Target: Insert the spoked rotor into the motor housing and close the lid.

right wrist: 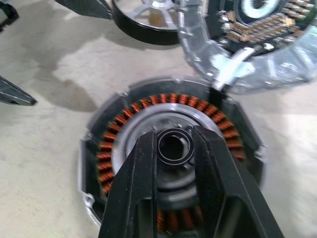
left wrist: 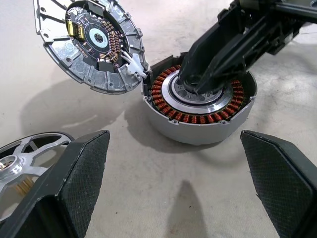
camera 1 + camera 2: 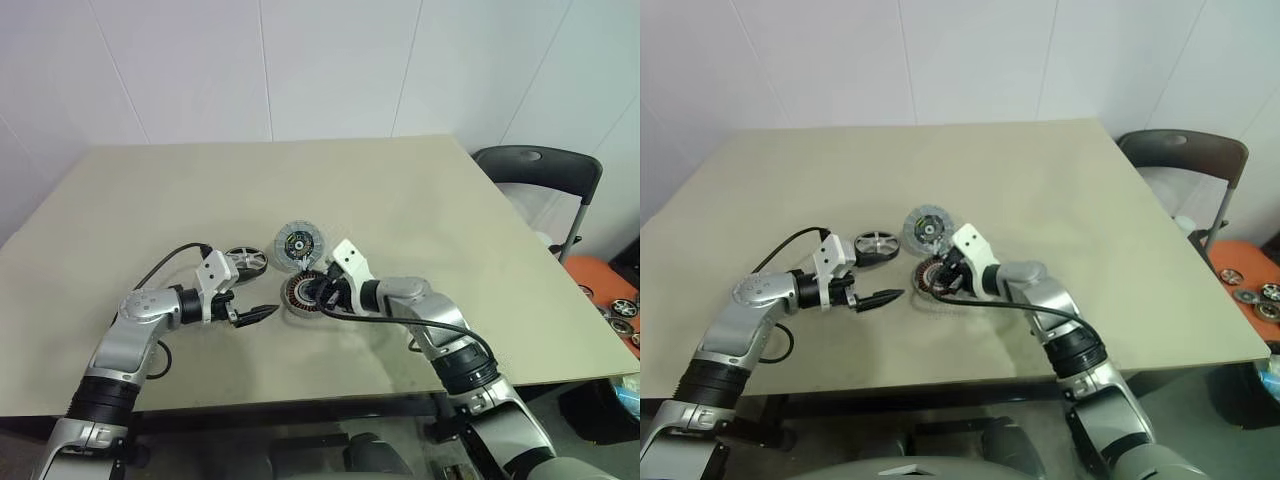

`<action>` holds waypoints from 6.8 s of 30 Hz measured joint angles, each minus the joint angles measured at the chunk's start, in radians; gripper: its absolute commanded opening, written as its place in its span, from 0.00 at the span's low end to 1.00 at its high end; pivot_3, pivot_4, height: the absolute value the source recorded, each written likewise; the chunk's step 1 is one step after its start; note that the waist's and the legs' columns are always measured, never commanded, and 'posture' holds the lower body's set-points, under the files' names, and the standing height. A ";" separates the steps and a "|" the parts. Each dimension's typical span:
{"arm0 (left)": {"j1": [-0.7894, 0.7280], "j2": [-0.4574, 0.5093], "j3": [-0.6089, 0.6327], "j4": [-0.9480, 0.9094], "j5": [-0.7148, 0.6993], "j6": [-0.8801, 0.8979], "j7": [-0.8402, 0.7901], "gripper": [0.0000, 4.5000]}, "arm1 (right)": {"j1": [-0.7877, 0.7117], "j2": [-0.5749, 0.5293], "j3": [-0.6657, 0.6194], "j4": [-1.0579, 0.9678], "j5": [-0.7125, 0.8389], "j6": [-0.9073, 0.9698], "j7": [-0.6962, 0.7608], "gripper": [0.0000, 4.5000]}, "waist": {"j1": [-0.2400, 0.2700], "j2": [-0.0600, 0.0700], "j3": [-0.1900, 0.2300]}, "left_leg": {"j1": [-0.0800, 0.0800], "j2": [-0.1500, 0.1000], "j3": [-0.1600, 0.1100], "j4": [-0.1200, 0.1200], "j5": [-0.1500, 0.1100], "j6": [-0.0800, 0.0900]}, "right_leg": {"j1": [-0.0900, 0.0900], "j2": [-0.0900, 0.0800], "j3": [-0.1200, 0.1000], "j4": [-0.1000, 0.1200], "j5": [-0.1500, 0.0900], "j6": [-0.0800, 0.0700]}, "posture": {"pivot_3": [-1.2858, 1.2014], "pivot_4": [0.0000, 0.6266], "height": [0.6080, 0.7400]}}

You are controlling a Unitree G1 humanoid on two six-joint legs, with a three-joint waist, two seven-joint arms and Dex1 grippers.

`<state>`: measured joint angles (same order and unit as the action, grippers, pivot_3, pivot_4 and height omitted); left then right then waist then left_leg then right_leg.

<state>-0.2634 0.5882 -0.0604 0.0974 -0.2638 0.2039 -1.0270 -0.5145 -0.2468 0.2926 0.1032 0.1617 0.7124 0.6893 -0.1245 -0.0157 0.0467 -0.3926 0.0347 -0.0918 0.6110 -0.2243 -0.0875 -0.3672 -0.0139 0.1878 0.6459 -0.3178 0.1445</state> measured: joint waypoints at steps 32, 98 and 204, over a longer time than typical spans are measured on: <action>0.003 -0.001 -0.004 0.002 0.015 -0.015 -0.003 1.00 | 0.000 0.025 -0.005 -0.001 0.028 0.026 0.000 0.15 | 0.000 0.000 0.000 | -0.001 0.000 0.000 0.000 0.000 0.000 | -0.001 0.000 0.000 0.000 0.000 0.000 | 0.52 0.00 1.00; -0.006 -0.004 -0.027 0.025 0.037 -0.034 -0.012 1.00 | -0.018 -0.048 0.087 -0.011 -0.072 -0.061 0.026 0.01 | 0.002 -0.001 0.000 | 0.002 0.000 0.000 0.000 0.000 0.000 | -0.001 0.000 0.000 0.000 0.000 -0.001 | 0.52 0.00 1.00; -0.089 -0.208 0.527 0.026 -0.601 0.877 0.677 1.00 | -0.065 -0.128 -0.094 0.118 0.000 -0.198 0.071 0.01 | -0.001 -0.005 0.003 | 0.000 0.000 0.000 -0.002 0.000 0.000 | 0.004 -0.001 -0.001 -0.010 0.001 0.001 | 0.52 0.00 1.00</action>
<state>-0.3519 0.3804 0.4663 0.1237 -0.8645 1.0812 -0.3504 -0.5791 -0.3745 0.1990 0.2213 0.1615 0.5139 0.7602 -0.1255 -0.0208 0.0498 -0.3928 0.0349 -0.0919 0.6086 -0.2245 -0.0878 -0.3630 -0.0149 0.1865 0.6357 -0.3166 0.1457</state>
